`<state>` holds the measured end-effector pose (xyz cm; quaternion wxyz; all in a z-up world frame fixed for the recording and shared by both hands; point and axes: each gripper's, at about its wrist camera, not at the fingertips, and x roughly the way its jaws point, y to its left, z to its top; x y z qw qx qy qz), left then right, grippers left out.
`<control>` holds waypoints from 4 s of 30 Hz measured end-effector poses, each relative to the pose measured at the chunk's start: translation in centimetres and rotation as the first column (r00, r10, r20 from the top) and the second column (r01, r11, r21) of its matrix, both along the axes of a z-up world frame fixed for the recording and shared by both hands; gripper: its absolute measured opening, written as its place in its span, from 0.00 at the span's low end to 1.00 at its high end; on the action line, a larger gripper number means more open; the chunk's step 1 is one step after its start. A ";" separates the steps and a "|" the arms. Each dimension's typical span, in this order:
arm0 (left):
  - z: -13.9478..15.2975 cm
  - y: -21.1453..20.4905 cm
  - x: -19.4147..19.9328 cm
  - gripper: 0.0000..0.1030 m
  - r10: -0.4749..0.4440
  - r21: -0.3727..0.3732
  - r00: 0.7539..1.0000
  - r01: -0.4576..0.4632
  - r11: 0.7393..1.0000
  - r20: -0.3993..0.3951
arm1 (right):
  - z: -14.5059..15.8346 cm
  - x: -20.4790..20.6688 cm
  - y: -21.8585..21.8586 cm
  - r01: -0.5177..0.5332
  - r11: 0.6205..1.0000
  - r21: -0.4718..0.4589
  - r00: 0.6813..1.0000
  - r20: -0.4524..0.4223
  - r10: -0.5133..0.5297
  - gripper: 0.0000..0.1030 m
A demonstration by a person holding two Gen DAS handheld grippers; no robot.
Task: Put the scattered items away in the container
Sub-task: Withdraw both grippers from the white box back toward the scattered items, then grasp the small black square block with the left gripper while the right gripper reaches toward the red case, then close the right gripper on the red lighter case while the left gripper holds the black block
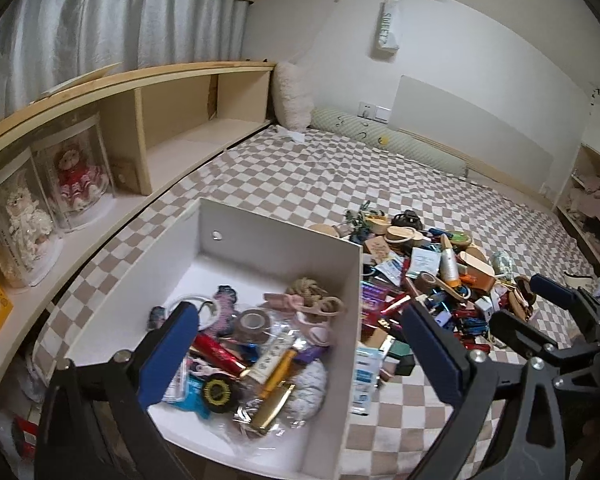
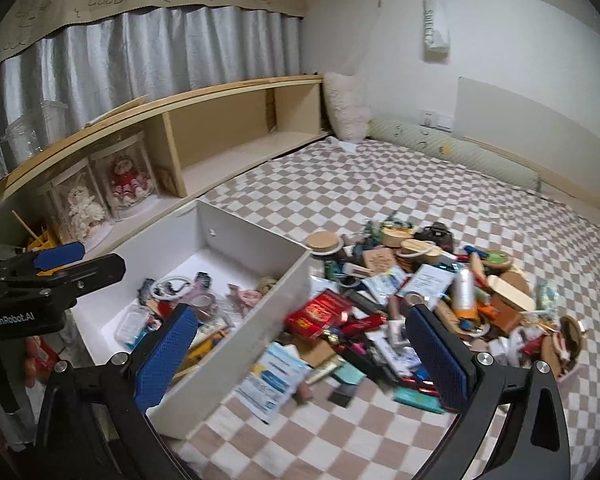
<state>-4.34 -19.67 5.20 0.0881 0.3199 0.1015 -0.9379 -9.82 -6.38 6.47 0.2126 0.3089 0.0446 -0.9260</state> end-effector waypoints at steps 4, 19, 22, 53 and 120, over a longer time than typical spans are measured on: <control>-0.4 2.3 -0.7 1.00 -0.029 -0.008 1.000 0.029 1.000 0.009 | 0.1 0.4 2.4 0.048 0.999 0.006 0.999 -0.008 -0.048 1.00; -0.8 8.3 -2.3 1.00 -0.096 -0.015 0.995 0.096 0.995 -0.016 | -0.2 0.8 10.4 0.174 0.984 -0.033 0.985 -0.007 -0.174 1.00; -1.2 9.0 -2.7 1.00 -0.109 -0.008 0.994 0.108 0.994 -0.016 | -0.5 0.8 11.5 0.199 0.979 -0.039 0.980 -0.004 -0.200 1.00; -14.5 19.3 -10.3 0.95 -0.345 0.026 0.925 0.346 0.938 0.160 | -12.6 -4.3 19.9 0.365 0.929 0.058 0.923 0.109 -0.369 1.00; -22.1 20.2 -11.2 0.29 -0.306 0.011 0.909 0.316 0.949 0.282 | -22.3 -6.9 16.2 0.315 0.943 0.105 0.870 0.365 -0.331 0.81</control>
